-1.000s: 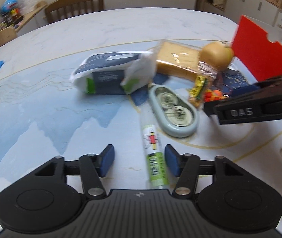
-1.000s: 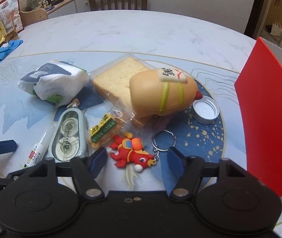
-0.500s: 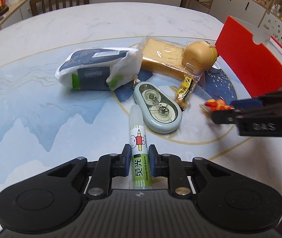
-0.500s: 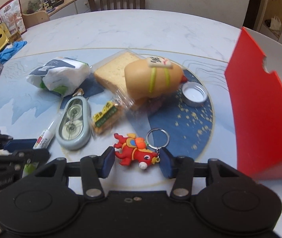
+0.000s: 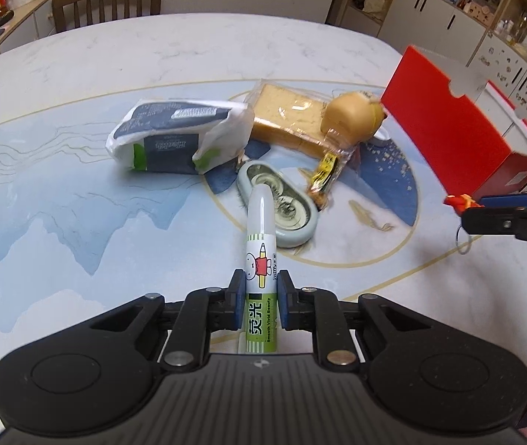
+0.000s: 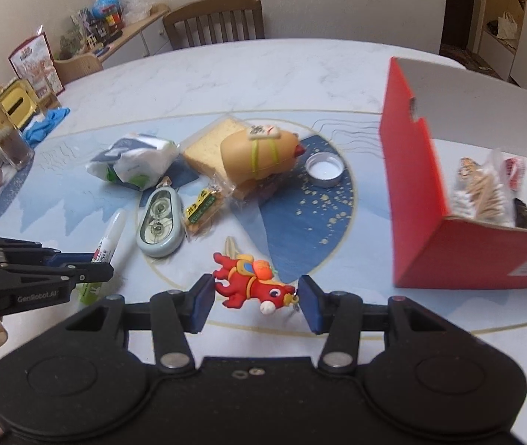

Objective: Organize objects
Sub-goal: 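Lift the glue stick and dragon keychain and carry both over the shoebox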

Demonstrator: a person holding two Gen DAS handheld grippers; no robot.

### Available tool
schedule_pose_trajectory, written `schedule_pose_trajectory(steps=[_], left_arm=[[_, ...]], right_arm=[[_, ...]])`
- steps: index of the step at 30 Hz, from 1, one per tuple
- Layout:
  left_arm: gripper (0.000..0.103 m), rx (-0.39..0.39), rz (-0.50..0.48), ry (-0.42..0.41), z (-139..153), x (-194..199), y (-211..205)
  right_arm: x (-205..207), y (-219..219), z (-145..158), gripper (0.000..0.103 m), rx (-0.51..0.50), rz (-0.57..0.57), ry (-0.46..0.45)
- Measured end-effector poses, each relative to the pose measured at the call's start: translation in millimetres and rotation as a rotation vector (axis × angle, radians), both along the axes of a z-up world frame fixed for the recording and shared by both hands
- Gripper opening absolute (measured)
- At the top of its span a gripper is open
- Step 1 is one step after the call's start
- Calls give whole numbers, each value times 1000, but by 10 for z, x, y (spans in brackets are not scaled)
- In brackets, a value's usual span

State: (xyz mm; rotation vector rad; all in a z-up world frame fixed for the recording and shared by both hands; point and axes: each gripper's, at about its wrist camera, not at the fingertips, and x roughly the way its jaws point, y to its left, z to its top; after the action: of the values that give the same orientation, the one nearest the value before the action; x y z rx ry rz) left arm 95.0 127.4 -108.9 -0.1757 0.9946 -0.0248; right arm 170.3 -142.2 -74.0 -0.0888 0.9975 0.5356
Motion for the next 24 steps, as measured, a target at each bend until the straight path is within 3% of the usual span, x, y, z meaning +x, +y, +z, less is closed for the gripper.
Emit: schedule_pose_trajectory(steps=[9,24], left_arm=[[17,-65,9,-43,229,67,-169],[17,-111,-88,-153,787,554,-848]], right_arm=[[41,-295,300,48,49,-20,-43],[482,-936,759,48,99,-69,-180]])
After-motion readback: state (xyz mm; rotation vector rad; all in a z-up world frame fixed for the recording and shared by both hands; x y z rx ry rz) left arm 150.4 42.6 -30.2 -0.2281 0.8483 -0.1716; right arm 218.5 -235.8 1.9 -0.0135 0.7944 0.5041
